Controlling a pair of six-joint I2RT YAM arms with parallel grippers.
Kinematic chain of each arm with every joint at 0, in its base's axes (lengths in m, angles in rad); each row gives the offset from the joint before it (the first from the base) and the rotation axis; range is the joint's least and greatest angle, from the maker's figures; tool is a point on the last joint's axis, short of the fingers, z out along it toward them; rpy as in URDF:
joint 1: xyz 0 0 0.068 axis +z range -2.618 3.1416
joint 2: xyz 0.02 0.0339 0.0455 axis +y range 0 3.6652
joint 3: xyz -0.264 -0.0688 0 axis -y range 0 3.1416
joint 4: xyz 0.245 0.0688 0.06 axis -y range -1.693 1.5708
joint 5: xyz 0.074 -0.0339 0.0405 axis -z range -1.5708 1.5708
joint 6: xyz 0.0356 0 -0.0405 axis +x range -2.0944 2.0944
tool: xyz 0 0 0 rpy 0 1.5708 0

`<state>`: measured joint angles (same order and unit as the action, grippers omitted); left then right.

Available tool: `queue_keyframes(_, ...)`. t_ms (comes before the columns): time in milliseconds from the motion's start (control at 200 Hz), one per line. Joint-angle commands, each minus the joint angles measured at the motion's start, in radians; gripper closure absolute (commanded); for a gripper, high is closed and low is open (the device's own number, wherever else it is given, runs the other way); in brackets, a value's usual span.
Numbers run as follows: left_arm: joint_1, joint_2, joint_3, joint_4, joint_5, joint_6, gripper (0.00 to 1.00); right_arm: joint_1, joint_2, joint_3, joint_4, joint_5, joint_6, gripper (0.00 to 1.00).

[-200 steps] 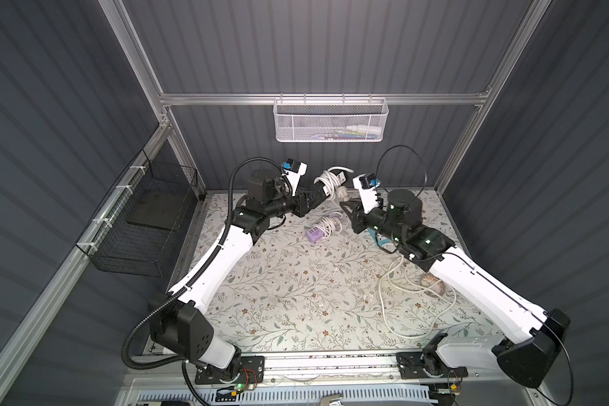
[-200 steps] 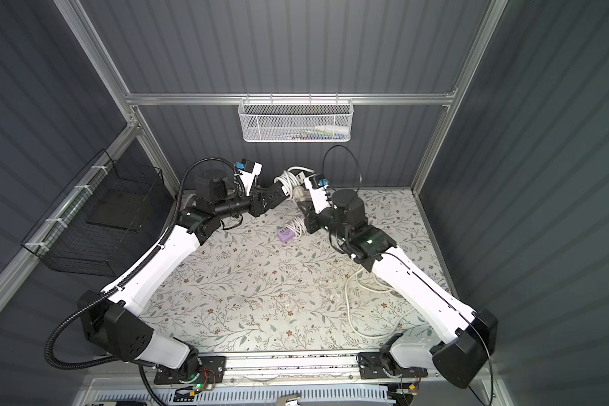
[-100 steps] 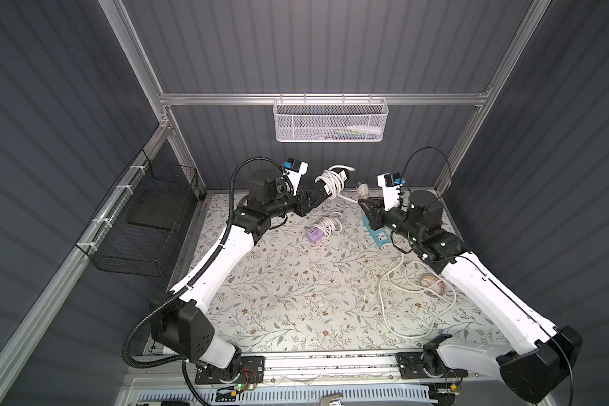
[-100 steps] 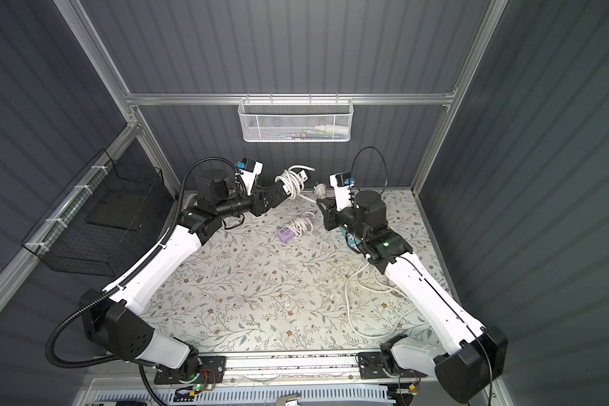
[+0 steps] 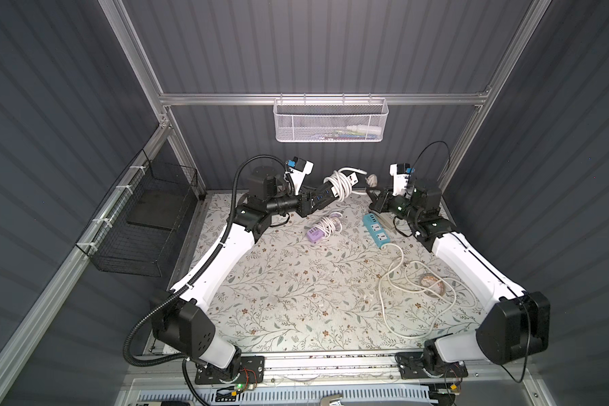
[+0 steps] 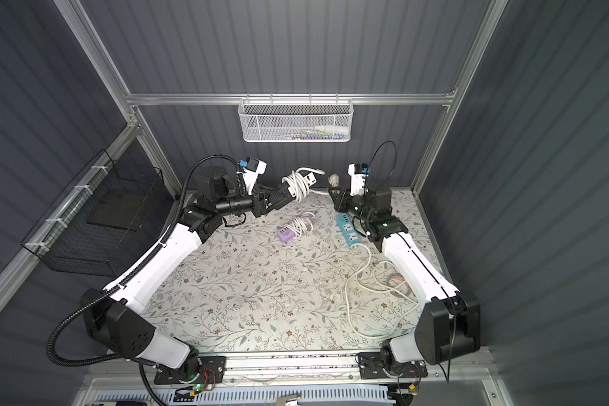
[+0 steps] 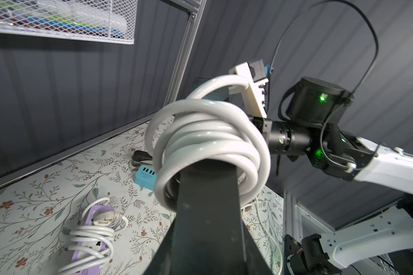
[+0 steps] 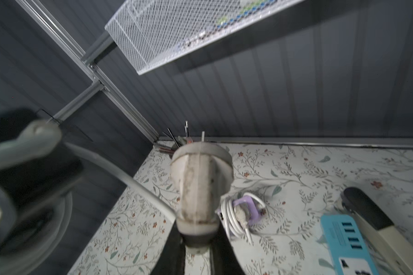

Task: Unwrap the cord wrapped around the power strip
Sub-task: Unwrap the power cord from the power strip.

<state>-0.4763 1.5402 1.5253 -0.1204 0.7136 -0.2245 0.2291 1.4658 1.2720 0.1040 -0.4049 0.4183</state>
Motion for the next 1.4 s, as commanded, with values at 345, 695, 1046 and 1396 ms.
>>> queue_keyframes(345, -0.046, 0.085, 0.074, -0.081, 0.004, 0.12, 1.0, -0.031, 0.024, 0.415, -0.113, -0.109, -0.019, 1.0)
queue_keyframes(695, -0.031, 0.016, 0.03, -0.086, -0.305, 0.156, 1.0, -0.063, -0.334, 0.136, -0.286, -0.092, -0.038, 1.0)
queue_keyframes(1046, -0.015, -0.082, -0.014, -0.014, -0.341, 0.14, 1.0, -0.074, -0.514, -0.241, -0.358, -0.071, 0.013, 1.0)
queue_keyframes(1396, -0.018, -0.097, -0.043, 0.136, -0.063, -0.002, 1.0, -0.071, -0.29, -0.373, -0.064, -0.048, 0.075, 1.0)
